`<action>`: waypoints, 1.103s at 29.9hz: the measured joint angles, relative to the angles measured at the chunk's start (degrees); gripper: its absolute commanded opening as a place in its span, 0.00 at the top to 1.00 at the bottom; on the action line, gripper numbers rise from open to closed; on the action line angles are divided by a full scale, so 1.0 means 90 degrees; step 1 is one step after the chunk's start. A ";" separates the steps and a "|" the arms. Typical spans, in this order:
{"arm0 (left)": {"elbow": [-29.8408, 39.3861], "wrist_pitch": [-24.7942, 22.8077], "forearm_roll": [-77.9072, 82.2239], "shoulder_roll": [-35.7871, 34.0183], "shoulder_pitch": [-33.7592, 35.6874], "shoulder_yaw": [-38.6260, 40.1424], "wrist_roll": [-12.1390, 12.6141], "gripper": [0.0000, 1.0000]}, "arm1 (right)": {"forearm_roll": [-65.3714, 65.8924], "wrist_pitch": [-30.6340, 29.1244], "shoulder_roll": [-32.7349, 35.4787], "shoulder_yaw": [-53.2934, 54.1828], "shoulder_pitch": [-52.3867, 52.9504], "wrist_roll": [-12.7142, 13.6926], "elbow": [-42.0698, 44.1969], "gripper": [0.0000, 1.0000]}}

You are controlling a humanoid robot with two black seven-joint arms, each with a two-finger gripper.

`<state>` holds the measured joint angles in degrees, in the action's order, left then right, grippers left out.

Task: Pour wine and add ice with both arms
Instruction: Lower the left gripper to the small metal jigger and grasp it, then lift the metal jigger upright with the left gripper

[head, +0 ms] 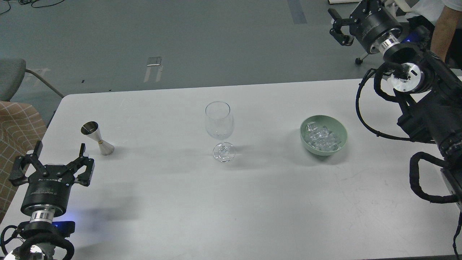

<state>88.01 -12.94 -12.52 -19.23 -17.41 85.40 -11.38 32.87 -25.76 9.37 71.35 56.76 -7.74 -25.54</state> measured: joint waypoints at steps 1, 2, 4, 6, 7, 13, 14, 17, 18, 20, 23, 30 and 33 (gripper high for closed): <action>-0.0018 0.0082 -0.0036 0.0085 0.0001 0.0004 -0.0001 0.30 | 0.0000 0.0001 0.0009 0.0002 -0.0008 0.0000 0.0000 0.00; -0.0048 0.0195 -0.0054 0.0193 0.0010 0.0004 0.0001 0.30 | 0.0000 0.0001 0.0036 0.0006 -0.0010 0.0000 0.0000 0.00; -0.0129 0.0382 -0.0057 0.0401 0.0024 -0.0024 0.0052 0.31 | 0.0000 0.0001 0.0155 0.0019 0.0001 0.0000 0.0000 0.00; -0.0184 0.0484 -0.0046 0.0535 0.0055 -0.0048 0.0237 0.36 | 0.0000 0.0001 0.0231 0.0030 0.0039 0.0000 -0.0001 0.00; -0.0215 0.0516 -0.0035 0.0579 0.0083 -0.0056 0.0353 0.37 | 0.0000 0.0001 0.0247 0.0031 0.0047 0.0000 -0.0004 0.00; -0.0731 0.1262 0.0061 0.0739 0.0757 -0.0141 0.0761 0.37 | 0.0001 0.0001 0.0281 0.0031 0.0058 0.0000 -0.0009 0.00; -0.0807 0.1456 0.0092 0.0736 0.0906 -0.0151 0.0779 0.37 | 0.0001 0.0001 0.0287 0.0031 0.0058 0.0000 -0.0009 0.00; -0.1089 0.1820 0.0154 0.0708 0.1302 -0.0161 0.0829 0.38 | 0.0001 0.0001 0.0297 0.0035 0.0056 0.0000 -0.0009 0.00; -0.1198 0.1871 0.0162 0.0705 0.1431 -0.0161 0.0839 0.38 | 0.0001 0.0001 0.0297 0.0037 0.0051 0.0000 -0.0009 0.00; -0.1416 0.1922 0.0167 0.0704 0.1601 -0.0162 0.0851 0.38 | 0.0002 0.0006 0.0297 0.0040 0.0045 0.0000 -0.0009 0.00; -0.1816 0.1928 0.0170 0.0702 0.1876 -0.0153 0.0887 0.37 | 0.0005 0.0010 0.0293 0.0041 0.0046 0.0000 -0.0009 0.00; -0.2665 0.1915 0.0170 0.0701 0.2502 -0.0162 0.0910 0.35 | 0.0006 0.0015 0.0380 0.0041 0.0057 0.0000 -0.0009 0.00; -0.3054 0.1895 0.0171 0.0701 0.2777 -0.0162 0.0936 0.35 | 0.0004 0.0014 0.0401 0.0036 0.0057 0.0000 -0.0009 0.00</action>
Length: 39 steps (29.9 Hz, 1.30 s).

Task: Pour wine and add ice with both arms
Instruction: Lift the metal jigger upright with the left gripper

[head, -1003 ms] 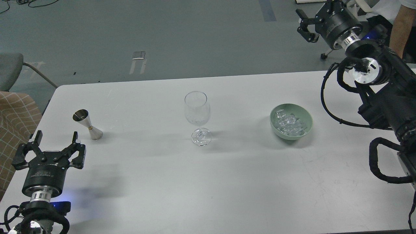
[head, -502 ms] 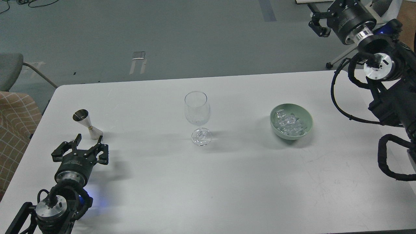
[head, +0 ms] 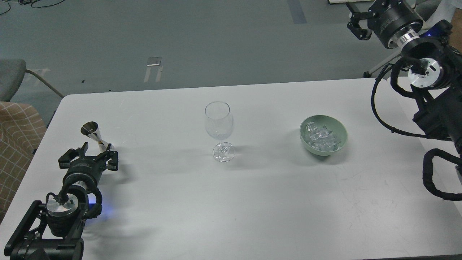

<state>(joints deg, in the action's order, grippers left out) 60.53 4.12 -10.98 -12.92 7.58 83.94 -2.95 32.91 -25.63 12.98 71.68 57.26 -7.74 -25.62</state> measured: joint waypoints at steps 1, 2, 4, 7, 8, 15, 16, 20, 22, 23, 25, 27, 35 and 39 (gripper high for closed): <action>-0.0106 -0.0009 0.0000 0.0000 0.0087 0.0000 0.0030 0.35 | 0.0000 -0.0002 0.0013 -0.0002 -0.0001 0.0000 0.0000 0.00; -0.0181 -0.0018 0.0000 0.0000 0.0154 0.0000 0.0050 0.35 | 0.0000 -0.0003 0.0027 -0.0004 -0.0004 0.0000 0.0000 0.00; -0.0356 -0.0030 -0.0002 0.0000 0.0307 0.0000 0.0097 0.35 | -0.0001 -0.0004 0.0058 -0.0004 -0.0012 0.0000 0.0000 0.00; -0.0551 -0.0037 -0.0008 0.0000 0.0492 -0.0001 0.0132 0.36 | -0.0003 -0.0004 0.0080 -0.0005 -0.0021 0.0000 0.0002 0.00; -0.0580 -0.0037 -0.0009 0.0001 0.0533 -0.0001 0.0136 0.37 | -0.0003 -0.0004 0.0080 -0.0005 -0.0023 0.0000 0.0003 0.00; -0.0919 -0.0029 -0.0010 0.0007 0.0824 0.0000 0.0151 0.44 | -0.0004 -0.0004 0.0091 -0.0005 -0.0054 0.0000 0.0004 0.00; -0.1070 -0.0030 -0.0011 0.0004 0.0931 0.0000 0.0151 0.45 | -0.0004 -0.0004 0.0091 -0.0005 -0.0058 0.0000 0.0005 0.00; -0.1533 -0.0149 -0.0010 -0.0028 0.1198 0.0000 0.0185 0.51 | -0.0004 -0.0004 0.0092 -0.0006 -0.0062 0.0000 0.0004 0.00; -0.1635 -0.0332 -0.0011 -0.0096 0.1255 0.0000 0.0283 0.59 | -0.0004 -0.0004 0.0092 -0.0003 -0.0062 0.0000 0.0004 0.00; -0.1655 -0.0435 -0.0011 -0.0125 0.1266 0.0000 0.0334 0.61 | -0.0004 -0.0004 0.0092 -0.0001 -0.0058 0.0000 0.0004 0.00; -0.1671 -0.0592 -0.0011 -0.0155 0.1272 0.0000 0.0399 0.74 | -0.0004 -0.0004 0.0092 0.0002 -0.0042 0.0000 -0.0001 0.00; -0.1677 -0.0672 -0.0010 -0.0170 0.1283 0.0000 0.0428 0.84 | -0.0004 -0.0004 0.0089 0.0004 -0.0031 0.0000 -0.0004 0.00; -0.1696 -0.0755 -0.0012 -0.0176 0.1254 0.0005 0.0453 1.00 | -0.0003 -0.0004 0.0126 -0.0005 -0.0025 0.0000 -0.0022 0.00; -0.1697 -0.0946 -0.0020 -0.0175 0.1242 0.0073 0.0436 1.00 | -0.0004 -0.0009 0.0310 -0.0006 -0.0050 0.0014 -0.0132 0.00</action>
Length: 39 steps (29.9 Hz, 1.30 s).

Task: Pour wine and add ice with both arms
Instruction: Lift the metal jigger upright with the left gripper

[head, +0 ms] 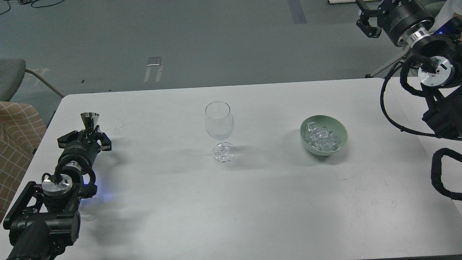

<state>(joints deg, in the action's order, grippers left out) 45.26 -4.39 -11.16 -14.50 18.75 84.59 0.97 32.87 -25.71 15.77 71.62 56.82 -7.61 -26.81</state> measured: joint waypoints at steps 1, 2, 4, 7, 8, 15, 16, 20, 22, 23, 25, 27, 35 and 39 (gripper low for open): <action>0.0000 -0.0061 -0.0003 0.0000 0.0000 0.0016 -0.0010 1.00 | 0.0000 -0.0003 0.0038 -0.0006 -0.0012 0.0002 -0.0045 0.00; 0.0000 -0.0142 -0.0012 0.0000 0.0005 0.0028 -0.0022 1.00 | 0.0000 -0.0003 0.0065 -0.0009 -0.0019 0.0003 -0.0078 0.00; 0.0000 -0.0259 -0.0034 0.0000 0.0028 0.0043 -0.0043 1.00 | 0.0000 -0.0004 0.0110 -0.0009 -0.0030 0.0005 -0.0122 0.00; 0.0063 -0.0325 -0.0080 -0.0004 0.0045 0.0076 -0.0055 1.00 | 0.0000 -0.0012 0.0180 -0.0008 -0.0034 0.0007 -0.0138 0.00; 0.0132 -0.0328 -0.0088 -0.0013 0.0057 0.0124 -0.0054 1.00 | 0.0000 -0.0015 0.0208 -0.0008 -0.0034 0.0007 -0.0143 0.00; 0.1059 -0.0158 -0.0090 -0.0126 0.0040 0.0267 -0.0012 1.00 | 0.0000 -0.0015 0.0322 -0.0007 -0.0223 0.0007 -0.0353 0.00; 0.1299 -0.0071 -0.0090 -0.0160 0.0020 0.0267 -0.0001 1.00 | 0.0000 -0.0009 0.0328 -0.0004 -0.0265 0.0007 -0.0413 0.00; 0.1977 0.0047 -0.0086 -0.0370 -0.0054 0.0152 0.0165 1.00 | 0.0000 0.0002 0.0332 0.0003 -0.0330 0.0007 -0.0498 0.00; 0.2338 0.0060 -0.0076 -0.0549 -0.0101 0.0028 0.0417 1.00 | 0.0000 0.0002 0.0332 0.0008 -0.0335 0.0007 -0.0507 0.00; 0.2494 0.0064 -0.0076 -0.0610 -0.0106 -0.0010 0.0523 1.00 | 0.0000 0.0002 0.0332 0.0008 -0.0336 0.0007 -0.0512 0.00; 0.2798 0.0084 -0.0076 -0.0706 -0.0106 -0.0056 0.0638 1.00 | 0.0000 0.0004 0.0332 0.0011 -0.0338 0.0007 -0.0517 0.00; 0.3026 0.0128 -0.0076 -0.0749 -0.0089 -0.0074 0.0687 1.00 | 0.0000 0.0005 0.0329 0.0012 -0.0343 0.0007 -0.0524 0.00; 0.3873 0.0589 -0.0076 -0.0712 -0.0076 -0.0336 0.0938 1.00 | 0.0000 0.0005 0.0320 0.0102 -0.0346 0.0007 -0.0548 0.00; 0.4664 0.1022 -0.0059 -0.0678 -0.0178 -0.0675 0.0988 1.00 | 0.0000 -0.0011 0.0346 0.0116 -0.0350 -0.0001 -0.0549 0.00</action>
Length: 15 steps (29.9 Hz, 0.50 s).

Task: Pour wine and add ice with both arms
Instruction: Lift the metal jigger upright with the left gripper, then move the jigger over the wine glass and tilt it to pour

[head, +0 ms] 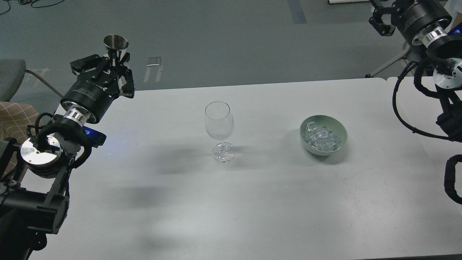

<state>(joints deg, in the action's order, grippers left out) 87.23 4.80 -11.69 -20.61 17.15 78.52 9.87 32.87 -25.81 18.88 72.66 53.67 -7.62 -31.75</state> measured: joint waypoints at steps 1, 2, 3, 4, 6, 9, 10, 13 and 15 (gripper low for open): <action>0.0196 0.0135 0.0019 0.0044 -0.0035 -0.0060 0.0008 1.00 | 0.0000 -0.0005 0.0002 0.0002 -0.0009 -0.0001 0.0000 0.00; 0.0335 0.0244 0.0039 0.0121 -0.0060 -0.0118 0.0017 1.00 | 0.0000 -0.0008 0.0002 0.0002 -0.0032 -0.0002 0.0000 0.00; 0.0442 0.0323 0.0051 0.0219 -0.0068 -0.0184 0.0033 1.00 | -0.0007 -0.0011 0.0002 0.0003 -0.0067 -0.0003 0.0000 0.00; 0.0509 0.0364 0.0059 0.0288 -0.0068 -0.0241 0.0045 1.00 | -0.0022 -0.0019 0.0001 0.0003 -0.0101 -0.0005 0.0000 0.00; 0.0569 0.0408 0.0088 0.0364 -0.0050 -0.0373 0.0073 1.00 | -0.0052 -0.0021 -0.0008 0.0004 -0.0159 -0.0011 0.0000 0.00; 0.0586 0.0411 0.0254 0.0417 0.0137 -0.0694 0.0106 1.00 | -0.0075 -0.0026 -0.0013 0.0012 -0.0212 -0.0011 -0.0004 0.00; 0.0585 0.0403 0.0368 0.0440 0.0229 -0.0847 0.0110 1.00 | -0.0077 -0.0027 -0.0012 0.0012 -0.0221 -0.0012 -0.0010 0.00; 0.0496 0.0383 0.0735 0.0497 0.0421 -0.1152 0.0113 1.00 | -0.0080 -0.0034 -0.0001 0.0014 -0.0229 -0.0012 -0.0018 0.00; 0.0359 0.0372 0.0962 0.0645 0.0511 -0.1241 0.0120 1.00 | -0.0082 -0.0039 0.0006 0.0022 -0.0231 -0.0013 -0.0024 0.00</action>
<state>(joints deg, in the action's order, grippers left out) 90.47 8.15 -3.03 -14.80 21.75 67.35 10.95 32.14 -26.16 18.94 72.86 51.59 -7.74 -31.96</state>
